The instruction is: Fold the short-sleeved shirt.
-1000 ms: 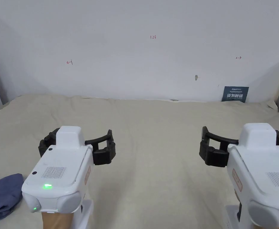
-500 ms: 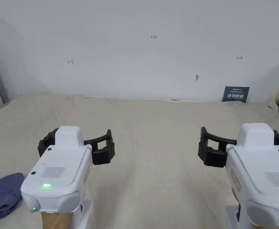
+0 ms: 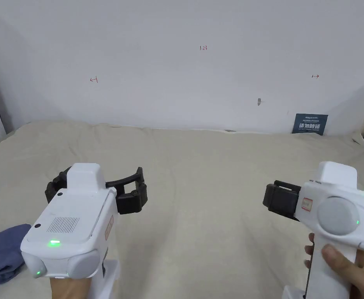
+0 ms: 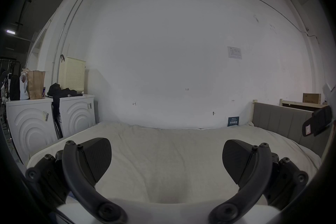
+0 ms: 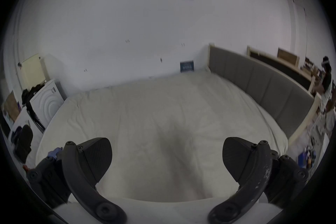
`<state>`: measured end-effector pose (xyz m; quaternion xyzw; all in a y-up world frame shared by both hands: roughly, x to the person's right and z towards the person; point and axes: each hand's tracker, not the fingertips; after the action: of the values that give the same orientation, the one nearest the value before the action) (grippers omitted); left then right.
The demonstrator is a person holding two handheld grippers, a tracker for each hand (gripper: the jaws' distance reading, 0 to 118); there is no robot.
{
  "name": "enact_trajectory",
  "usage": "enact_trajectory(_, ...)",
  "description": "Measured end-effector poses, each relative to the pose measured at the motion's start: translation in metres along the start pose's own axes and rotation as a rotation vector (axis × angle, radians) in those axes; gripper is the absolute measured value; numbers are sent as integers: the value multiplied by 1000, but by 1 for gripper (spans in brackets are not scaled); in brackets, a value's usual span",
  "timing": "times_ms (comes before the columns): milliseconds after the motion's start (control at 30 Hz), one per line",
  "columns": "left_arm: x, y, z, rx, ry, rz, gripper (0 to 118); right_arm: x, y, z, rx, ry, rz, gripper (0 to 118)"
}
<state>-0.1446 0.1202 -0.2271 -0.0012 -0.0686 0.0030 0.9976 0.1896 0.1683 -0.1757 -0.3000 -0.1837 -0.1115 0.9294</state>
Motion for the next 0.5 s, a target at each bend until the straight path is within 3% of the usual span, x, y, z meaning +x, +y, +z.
enact_trajectory(167,0,1,0,1,-5,3,118,0,-1,6,-1,42,-39,118)
enact_trajectory(500,0,2,0,10,-4,-1,118,-15,-7,23,112,44,32,118)
